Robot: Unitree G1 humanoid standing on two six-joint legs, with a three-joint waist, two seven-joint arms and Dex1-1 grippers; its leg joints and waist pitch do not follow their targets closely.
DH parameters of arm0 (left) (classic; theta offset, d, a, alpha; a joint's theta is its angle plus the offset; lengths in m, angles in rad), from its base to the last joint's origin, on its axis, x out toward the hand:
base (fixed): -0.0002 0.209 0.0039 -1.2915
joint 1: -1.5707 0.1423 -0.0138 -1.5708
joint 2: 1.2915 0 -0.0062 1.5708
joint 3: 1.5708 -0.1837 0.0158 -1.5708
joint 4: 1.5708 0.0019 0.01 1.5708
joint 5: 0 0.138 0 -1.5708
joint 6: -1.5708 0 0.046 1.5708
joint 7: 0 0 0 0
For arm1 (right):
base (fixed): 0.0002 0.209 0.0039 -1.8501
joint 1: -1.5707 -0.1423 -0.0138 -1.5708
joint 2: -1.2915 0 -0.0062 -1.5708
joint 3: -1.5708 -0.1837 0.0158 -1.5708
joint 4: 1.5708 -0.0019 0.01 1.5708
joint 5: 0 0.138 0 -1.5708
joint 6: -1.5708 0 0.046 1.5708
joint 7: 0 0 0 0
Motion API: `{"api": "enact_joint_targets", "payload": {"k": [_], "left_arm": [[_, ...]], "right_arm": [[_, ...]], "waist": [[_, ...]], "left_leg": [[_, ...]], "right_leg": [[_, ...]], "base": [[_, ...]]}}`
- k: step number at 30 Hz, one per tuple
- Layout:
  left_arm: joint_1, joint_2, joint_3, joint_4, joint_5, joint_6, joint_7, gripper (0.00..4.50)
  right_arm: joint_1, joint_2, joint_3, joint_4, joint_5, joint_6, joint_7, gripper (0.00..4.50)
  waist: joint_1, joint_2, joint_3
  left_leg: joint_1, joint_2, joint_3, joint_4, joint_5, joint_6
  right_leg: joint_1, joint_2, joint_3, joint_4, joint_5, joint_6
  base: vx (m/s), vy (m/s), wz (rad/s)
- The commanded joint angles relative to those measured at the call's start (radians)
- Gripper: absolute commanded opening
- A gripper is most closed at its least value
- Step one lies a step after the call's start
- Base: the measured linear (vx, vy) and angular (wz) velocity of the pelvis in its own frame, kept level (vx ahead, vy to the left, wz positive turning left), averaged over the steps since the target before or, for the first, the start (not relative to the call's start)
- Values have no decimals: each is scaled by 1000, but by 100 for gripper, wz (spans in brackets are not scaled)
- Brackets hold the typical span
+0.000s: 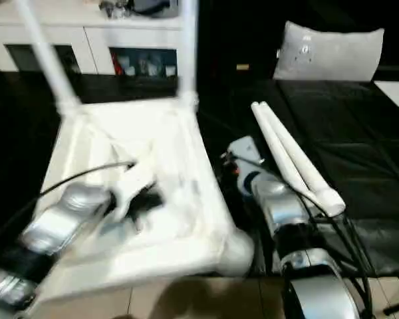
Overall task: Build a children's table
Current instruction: Rotate table base
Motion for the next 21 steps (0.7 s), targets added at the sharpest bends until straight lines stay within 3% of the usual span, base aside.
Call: {"api": "enact_joint_targets", "payload": {"k": [1, 2, 3, 6, 10, 11, 12, 13, 16, 17, 18, 19, 20, 21], "left_arm": [[-39, -6, 26, 75, 41, -38, 113, 3], [-67, -14, 24, 142, 58, -64, 162, 3], [-80, -18, 23, 172, 66, -77, 176, 3], [-125, -35, 40, 307, 109, -172, 349, 3], [-129, -35, 46, 347, 119, -269, 386, 3], [-117, -45, 66, 335, 93, -306, 362, 3], [-116, -46, 67, 334, 92, -307, 360, 3], [-94, -52, 83, 299, 63, -343, 328, 3], [-78, -54, 95, 269, 38, -350, 301, 22], [-51, -54, 110, 210, -6, -335, 249, 22], [-16, -50, 124, 131, -50, -311, 209, 41], [-16, -50, 124, 131, -50, -311, 209, 44], [19, -42, 130, 40, -98, -272, 165, 55], [47, -34, 130, -36, -134, -237, 135, 71]], "right_arm": [[-9, 11, -1, -2, 4, -7, -3, 450], [-6, 2, -12, -21, 9, -17, 0, 450], [-5, -2, -16, -26, 10, -24, 3, 450], [5, -18, -54, -79, 26, -24, -23, 450], [18, -44, -80, -138, 4, -14, -98, 450], [21, -52, -98, -167, -8, 38, -149, 450], [21, -52, -99, -168, -8, 40, -150, 450], [27, -61, -113, -201, -7, 103, -163, 450], [31, -66, -120, -223, -7, 148, -167, 450], [32, -75, -125, -247, -14, 217, -177, 450], [35, -94, -117, -273, -27, 280, -172, 450], [35, -94, -117, -273, -27, 280, -172, 450], [38, -111, -118, -294, -14, 328, -146, 450], [39, -124, -123, -308, -7, 362, -136, 450]], "waist": [[1, 4, -68], [-1, 4, -69], [-3, 2, -70], [-1, 0, -74], [4, -1, -79], [7, -1, -77], [10, -1, -78], [12, 1, -76], [12, 1, -75], [14, 7, -73], [14, 4, -73], [15, 4, -73], [13, 10, -72], [15, 7, -73]], "left_leg": [[-5, 27, -8, -66, -182, 2], [-9, 26, -10, -66, -178, 6], [-5, 27, -9, -64, -181, 11], [-7, 30, -9, -61, -141, 25], [-4, 33, -8, -57, -100, 37], [-2, 33, -6, -58, -98, 38], [-2, 34, -6, -58, -98, 35], [-3, 34, -6, -59, -108, 35], [-1, 35, -6, -60, -130, 31], [-1, 37, -8, -62, -138, 25], [-1, 42, -9, -64, -132, 18], [-2, 42, -7, -63, -130, 18], [0, 37, -5, -62, -147, 15], [0, 44, -9, -65, -149, 9]], "right_leg": [[67, -74, 45, -73, -233, -160], [68, -77, 43, -76, -270, -144], [65, -77, 44, -81, -296, -133], [64, -73, 45, -73, -212, -153], [62, -76, 46, -63, -137, -179], [59, -75, 46, -63, -132, -188], [62, -77, 46, -61, -130, -193], [61, -78, 46, -62, -144, -195], [59, -79, 47, -65, -163, -192], [61, -82, 47, -64, -179, -194], [63, -83, 48, -60, -169, -203], [60, -81, 49, -61, -159, -207], [56, -77, 47, -64, -170, -203], [63, -84, 48, -57, -161, -210]], "base": [[0, 0, 0], [0, 0, 0], [0, 0, 0], [0, 0, 0], [0, 0, 0], [0, 0, 0], [0, 0, 0], [0, 0, 0], [0, 0, 0], [0, 0, 0], [0, 0, 0], [0, 0, 0], [0, 0, 0], [0, 0, 0]]}}
